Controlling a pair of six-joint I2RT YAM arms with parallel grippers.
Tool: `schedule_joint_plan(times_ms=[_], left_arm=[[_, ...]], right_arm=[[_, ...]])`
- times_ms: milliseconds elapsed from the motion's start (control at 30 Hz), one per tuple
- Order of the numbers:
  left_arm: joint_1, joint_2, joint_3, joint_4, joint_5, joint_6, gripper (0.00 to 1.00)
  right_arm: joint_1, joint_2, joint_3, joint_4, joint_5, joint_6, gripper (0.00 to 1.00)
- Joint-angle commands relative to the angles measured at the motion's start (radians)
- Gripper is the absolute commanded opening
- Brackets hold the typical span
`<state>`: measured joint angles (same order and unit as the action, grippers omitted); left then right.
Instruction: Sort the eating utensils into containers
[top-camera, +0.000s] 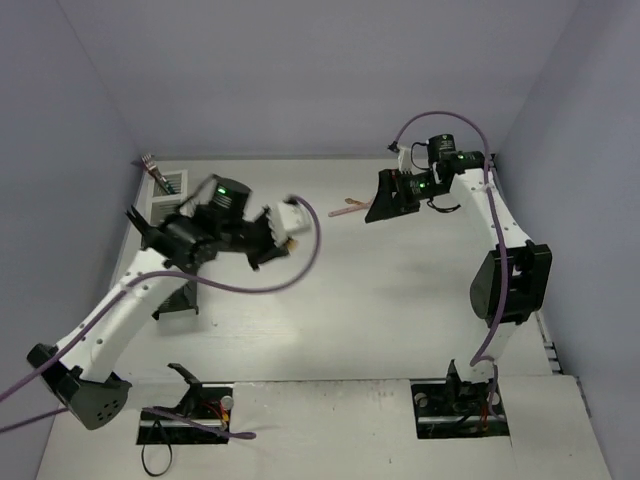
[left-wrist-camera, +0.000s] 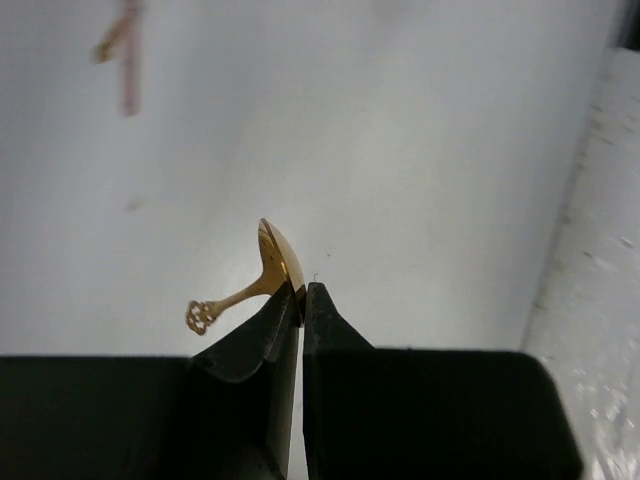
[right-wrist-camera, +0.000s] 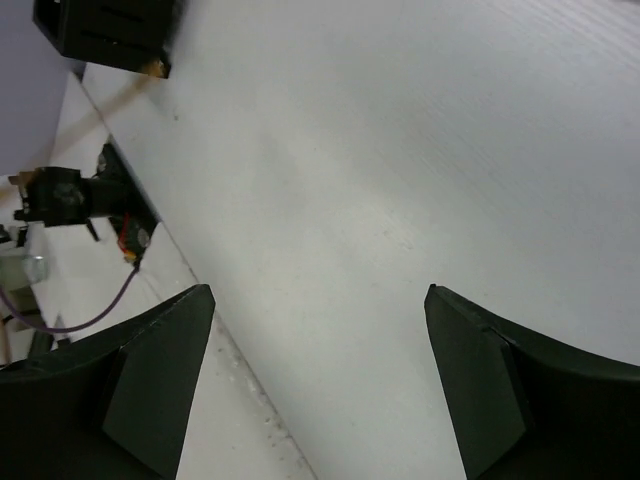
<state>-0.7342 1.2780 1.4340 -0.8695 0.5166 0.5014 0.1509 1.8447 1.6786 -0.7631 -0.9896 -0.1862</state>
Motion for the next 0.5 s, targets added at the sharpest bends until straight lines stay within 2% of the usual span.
schedule_joint_plan(times_ms=[0, 133, 233, 300, 367, 467], left_arm=[[0.322, -0.154, 0.090, 0.282, 0.055, -0.289, 0.00], [0.582, -0.211, 0.067, 0.549, 0.075, -0.490, 0.00], [0.893, -0.187, 0.054, 0.768, 0.151, -0.735, 0.00], [0.972, -0.154, 0.045, 0.905, 0.221, -0.867, 0.00], [1.144, -0.058, 0.048, 1.151, 0.311, -1.122, 0.00], [1.222, 0.066, 0.043, 1.345, 0.369, -1.267, 0.00]], right_arm=[[0.015, -0.090, 0.044, -0.039, 0.119, -0.071, 0.83], [0.012, -0.086, 0.035, -0.037, 0.158, -0.093, 0.81], [0.012, -0.074, 0.031, -0.038, 0.178, -0.108, 0.81], [0.012, -0.072, 0.027, -0.039, 0.181, -0.112, 0.81], [0.013, -0.071, 0.024, -0.038, 0.189, -0.118, 0.81], [0.011, -0.074, 0.018, -0.038, 0.195, -0.123, 0.81]])
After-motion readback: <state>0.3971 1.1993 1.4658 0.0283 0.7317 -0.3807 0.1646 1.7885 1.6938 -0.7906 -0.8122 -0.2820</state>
